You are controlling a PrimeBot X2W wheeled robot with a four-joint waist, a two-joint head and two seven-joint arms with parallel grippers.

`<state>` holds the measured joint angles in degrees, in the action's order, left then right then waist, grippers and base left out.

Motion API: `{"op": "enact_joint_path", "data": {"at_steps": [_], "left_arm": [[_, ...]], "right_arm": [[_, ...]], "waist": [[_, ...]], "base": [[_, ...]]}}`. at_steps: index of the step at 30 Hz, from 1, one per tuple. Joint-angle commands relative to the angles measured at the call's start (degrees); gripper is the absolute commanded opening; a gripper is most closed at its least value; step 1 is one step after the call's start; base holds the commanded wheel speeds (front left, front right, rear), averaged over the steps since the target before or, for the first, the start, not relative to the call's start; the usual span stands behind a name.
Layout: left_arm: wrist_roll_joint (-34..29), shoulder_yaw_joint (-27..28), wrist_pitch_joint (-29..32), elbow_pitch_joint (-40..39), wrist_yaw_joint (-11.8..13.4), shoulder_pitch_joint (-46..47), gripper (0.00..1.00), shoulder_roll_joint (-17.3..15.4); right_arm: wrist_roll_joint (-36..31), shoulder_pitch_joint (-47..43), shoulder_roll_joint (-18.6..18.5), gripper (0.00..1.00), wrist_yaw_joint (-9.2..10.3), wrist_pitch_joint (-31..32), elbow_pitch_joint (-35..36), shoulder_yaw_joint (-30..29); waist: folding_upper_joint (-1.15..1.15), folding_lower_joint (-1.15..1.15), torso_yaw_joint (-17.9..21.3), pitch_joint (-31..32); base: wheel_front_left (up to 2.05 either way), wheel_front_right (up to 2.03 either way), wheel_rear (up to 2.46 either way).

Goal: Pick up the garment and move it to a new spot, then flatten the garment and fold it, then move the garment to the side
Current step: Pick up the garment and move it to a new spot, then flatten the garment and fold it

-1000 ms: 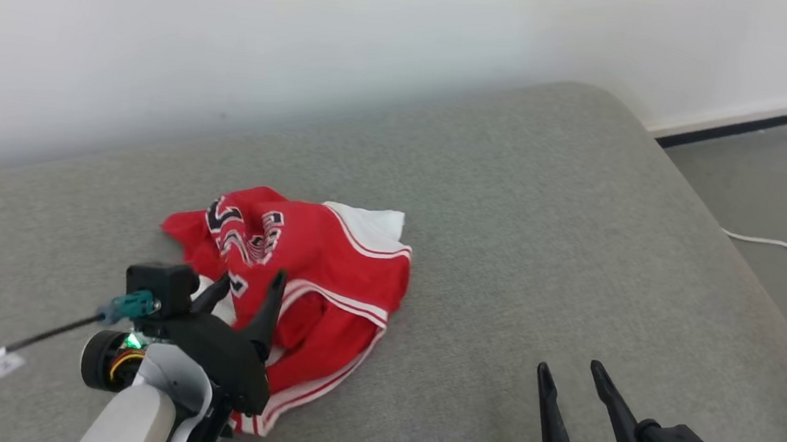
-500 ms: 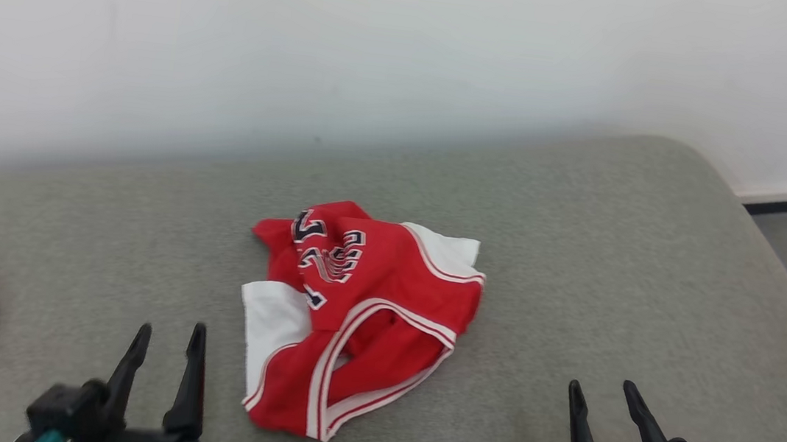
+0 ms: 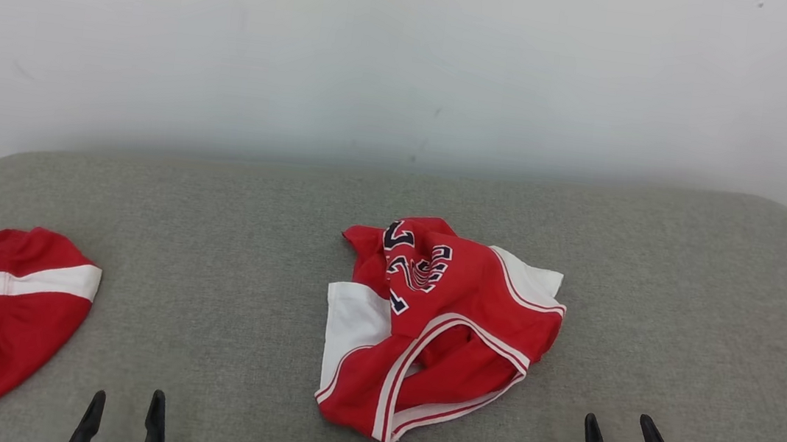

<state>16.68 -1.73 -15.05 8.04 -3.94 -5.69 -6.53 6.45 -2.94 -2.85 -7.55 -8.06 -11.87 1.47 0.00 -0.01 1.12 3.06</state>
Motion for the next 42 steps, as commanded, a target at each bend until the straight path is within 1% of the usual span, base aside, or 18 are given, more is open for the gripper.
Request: {"op": "enact_joint_path", "data": {"at_steps": [1,9,18,22,26,31,32,36,42], "left_arm": [[-0.54,0.27,-0.18,0.10,-0.20,-0.71,1.00,0.17],[-2.19,3.09,-0.19,0.66,-2.58,-1.30,1.00,1.14],[-3.09,2.89,-0.19,1.47,-3.46,0.75,1.00,1.61],[-2.97,2.46,-0.19,1.88,-3.56,1.29,1.00,1.75],[-2.61,1.43,-0.19,2.04,-3.52,1.66,1.00,1.84],[-1.83,-0.24,-0.19,2.13,-3.54,2.24,1.00,1.38],[-1.83,-0.24,-0.19,2.13,-3.54,2.24,1.00,1.38],[-1.44,-1.17,-0.19,2.22,-3.55,2.34,1.00,1.11],[-0.97,-2.78,-0.19,2.36,-3.55,2.79,1.00,1.00]], "right_arm": [[-0.23,-0.53,-0.06,1.00,0.12,0.15,0.32,-0.13],[0.32,-1.37,-0.06,1.00,0.12,0.37,0.47,-0.08],[1.14,0.58,-0.05,1.00,0.12,0.52,-0.22,0.13],[2.51,3.28,-0.05,1.00,0.12,2.72,-1.77,0.71],[3.86,7.94,-0.05,1.00,0.12,7.37,-5.56,0.34],[3.97,14.33,-0.07,1.00,0.12,13.45,-12.95,0.20],[3.97,14.33,-0.07,1.00,0.12,13.45,-12.95,0.20],[3.66,18.19,-0.06,1.00,0.12,14.73,-18.81,0.54],[3.92,22.60,-0.06,1.00,0.12,13.54,-26.95,1.42]], "waist": [[0.00,0.01,-1.23,0.38],[0.00,0.01,-1.99,0.17],[0.00,0.01,-1.46,-0.28],[0.00,0.01,-1.61,-0.75],[0.00,0.01,-2.29,-1.44],[0.00,0.01,-3.60,-2.25],[0.00,0.01,-3.60,-2.25],[0.00,0.01,-4.78,-2.85],[0.00,0.01,-6.31,-3.61]], "base": [[0.00,0.00,0.00],[0.00,0.00,0.00],[0.00,0.00,0.00],[0.00,0.00,0.00],[0.00,0.00,0.00],[0.00,0.00,0.00],[0.00,0.00,0.00],[0.00,0.00,0.00],[0.00,0.00,0.00]]}}
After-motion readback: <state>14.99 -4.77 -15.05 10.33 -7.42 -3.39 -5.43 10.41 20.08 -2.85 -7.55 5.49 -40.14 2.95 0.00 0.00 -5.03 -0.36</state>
